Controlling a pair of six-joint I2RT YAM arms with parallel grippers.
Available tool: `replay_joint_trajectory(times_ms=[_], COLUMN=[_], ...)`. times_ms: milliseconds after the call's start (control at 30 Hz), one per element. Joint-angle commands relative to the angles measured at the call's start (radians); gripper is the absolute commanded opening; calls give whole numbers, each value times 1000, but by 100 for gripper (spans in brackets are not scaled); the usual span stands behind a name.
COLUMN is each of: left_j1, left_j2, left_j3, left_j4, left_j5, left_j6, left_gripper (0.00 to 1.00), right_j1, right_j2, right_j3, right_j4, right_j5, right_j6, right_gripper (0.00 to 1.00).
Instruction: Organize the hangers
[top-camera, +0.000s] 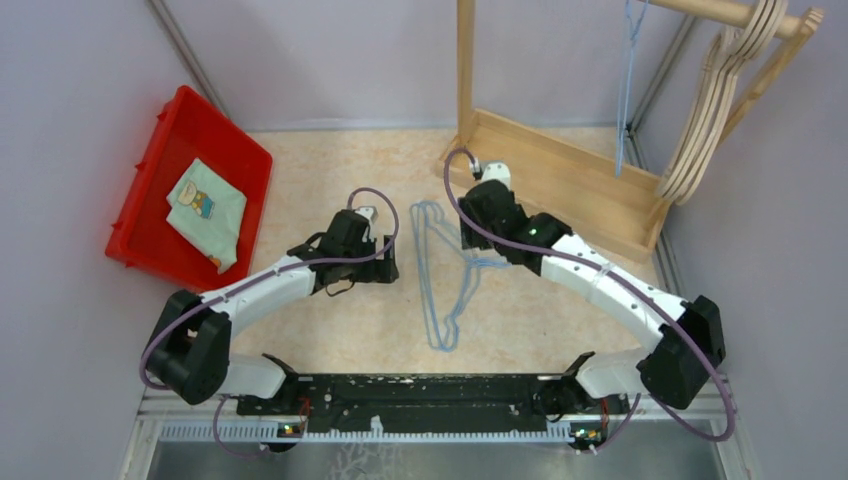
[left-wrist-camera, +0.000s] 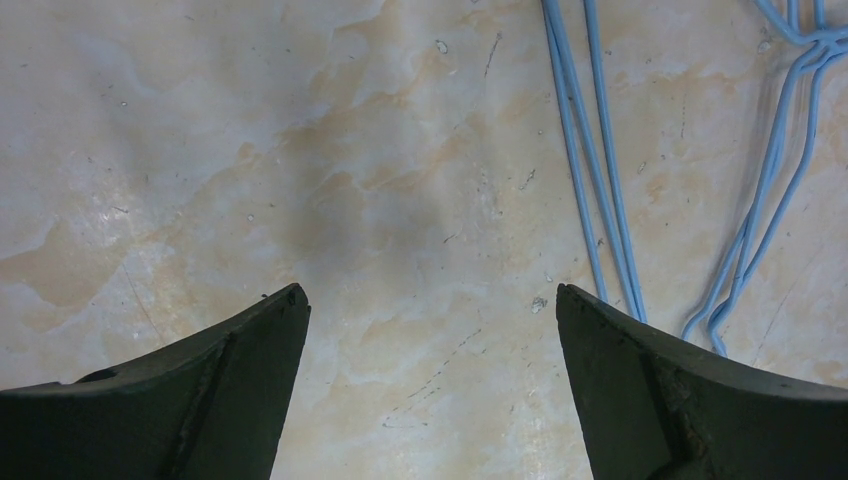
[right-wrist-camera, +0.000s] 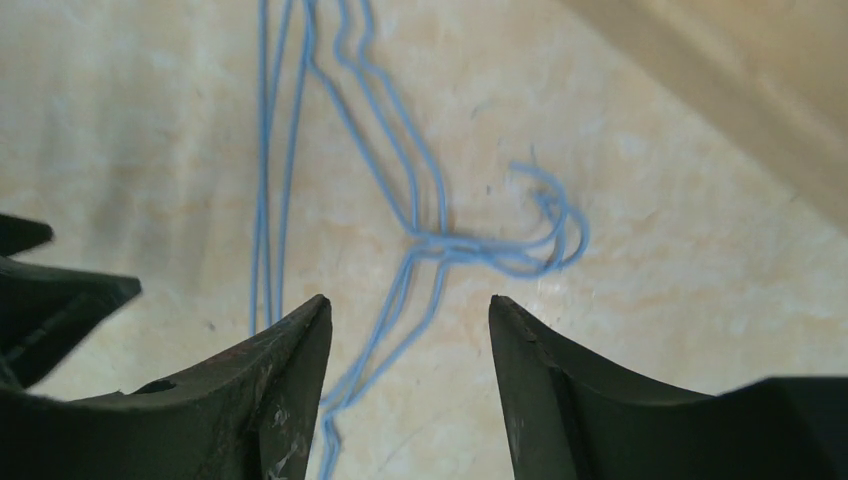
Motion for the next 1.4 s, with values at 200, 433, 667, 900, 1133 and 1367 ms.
replay_joint_trajectory(times_ms=[200,433,667,900,1133,1367], left_j1=[4,4,4,4,5,7], left_j2=[1,-15,-44,-38,-19,-22], left_j3=[-8,-15,-34,-51,-37,-29], left_j4=[-23,-45,-61,-56,-55,-45], left_j5=[15,15,10,16,15,16], left_j6=[8,11,3,-9,0,-2], left_gripper=[98,98,98,98,98,98], right_j1=[13,17,17,17,16,16], right_j2=[125,223,272,326,372,284], right_j3=[-259,-270,-270,-270,-263,-195], right_j4=[243,293,275,256,259,172], right_j5=[-250,-215,-155,-139,-161,-109], right_j6=[272,309,318,304,300,254], right_gripper=[46,45,45,45,33,0])
